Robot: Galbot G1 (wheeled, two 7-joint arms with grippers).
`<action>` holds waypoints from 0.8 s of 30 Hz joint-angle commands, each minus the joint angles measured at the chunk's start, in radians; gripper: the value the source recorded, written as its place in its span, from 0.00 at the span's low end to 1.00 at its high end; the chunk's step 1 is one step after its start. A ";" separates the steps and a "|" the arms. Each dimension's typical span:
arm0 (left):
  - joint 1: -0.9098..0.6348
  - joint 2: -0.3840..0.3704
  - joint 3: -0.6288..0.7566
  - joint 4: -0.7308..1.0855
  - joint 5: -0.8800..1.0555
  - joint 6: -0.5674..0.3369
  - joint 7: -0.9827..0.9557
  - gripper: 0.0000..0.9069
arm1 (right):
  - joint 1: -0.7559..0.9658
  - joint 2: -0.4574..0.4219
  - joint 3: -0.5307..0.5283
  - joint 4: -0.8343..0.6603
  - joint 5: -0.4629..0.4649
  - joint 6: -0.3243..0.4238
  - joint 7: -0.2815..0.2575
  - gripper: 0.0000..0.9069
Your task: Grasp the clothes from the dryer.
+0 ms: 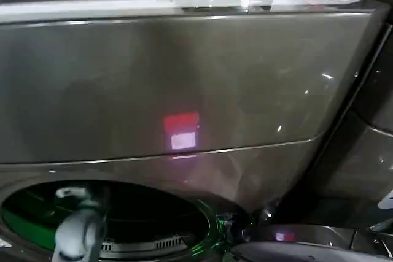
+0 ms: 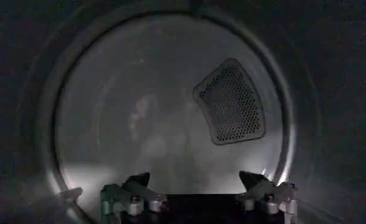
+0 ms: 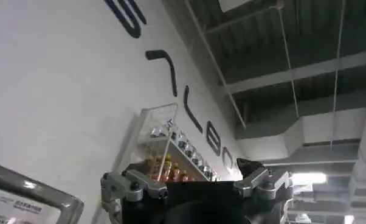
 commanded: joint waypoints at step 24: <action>-0.529 0.092 0.285 0.718 0.266 0.025 0.425 1.00 | 0.001 0.002 -0.002 -0.002 0.000 0.000 -0.009 1.00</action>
